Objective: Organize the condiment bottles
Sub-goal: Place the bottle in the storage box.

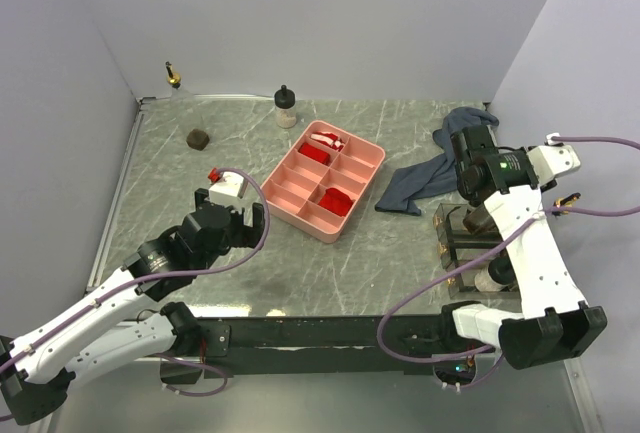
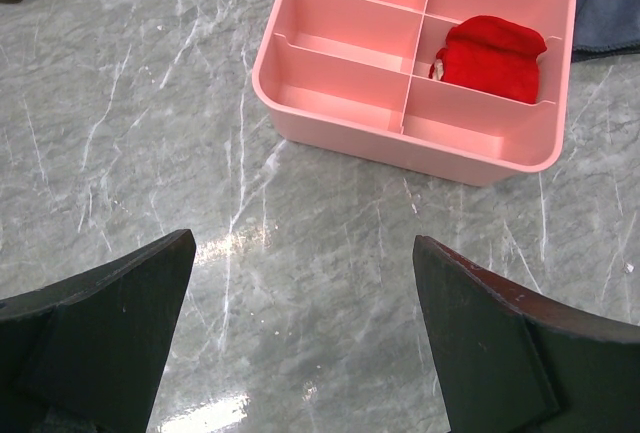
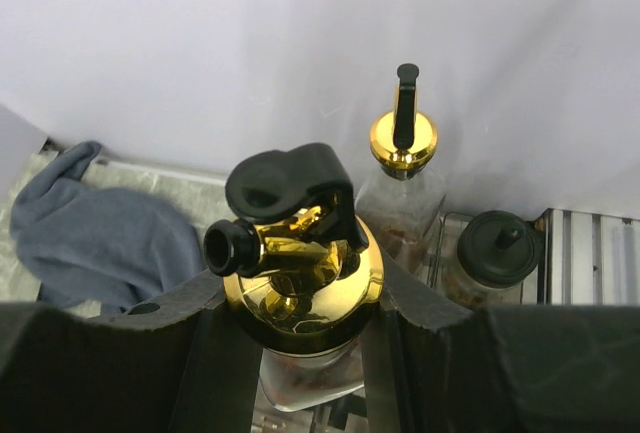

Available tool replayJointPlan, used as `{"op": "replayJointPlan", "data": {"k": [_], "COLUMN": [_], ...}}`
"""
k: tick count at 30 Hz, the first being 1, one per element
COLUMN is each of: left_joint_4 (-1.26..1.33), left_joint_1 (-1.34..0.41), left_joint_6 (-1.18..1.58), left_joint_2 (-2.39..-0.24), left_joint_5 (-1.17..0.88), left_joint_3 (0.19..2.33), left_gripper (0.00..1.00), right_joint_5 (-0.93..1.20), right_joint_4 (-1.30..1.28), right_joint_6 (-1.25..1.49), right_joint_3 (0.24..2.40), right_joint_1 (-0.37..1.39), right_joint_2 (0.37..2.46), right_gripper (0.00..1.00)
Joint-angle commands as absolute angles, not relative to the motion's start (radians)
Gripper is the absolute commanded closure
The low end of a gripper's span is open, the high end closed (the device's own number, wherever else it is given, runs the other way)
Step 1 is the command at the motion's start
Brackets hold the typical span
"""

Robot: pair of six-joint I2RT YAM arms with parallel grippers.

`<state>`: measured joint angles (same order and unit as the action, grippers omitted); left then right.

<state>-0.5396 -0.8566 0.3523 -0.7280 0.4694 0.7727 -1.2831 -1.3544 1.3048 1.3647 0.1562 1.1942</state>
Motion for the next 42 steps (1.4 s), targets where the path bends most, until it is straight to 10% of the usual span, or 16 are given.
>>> {"op": "replayJointPlan", "data": {"k": [1, 42], "left_joint_4": [-0.519, -0.509], "left_joint_1": [-0.851, -0.851], "left_joint_6": [0.342, 0.334], "left_joint_2": [-0.71, -0.726], "left_joint_5": [0.488, 0.462], "left_joint_3": [0.776, 0.775], "left_gripper": [0.03, 0.03], "right_joint_5": [-1.351, -1.463], "right_joint_4": [-1.356, -1.359], "right_joint_6": [1.328, 1.413], "right_joint_3": [1.373, 1.137], "right_joint_1": [0.17, 0.052], "right_joint_2": [1.15, 1.097], "right_gripper": [1.0, 1.0]}}
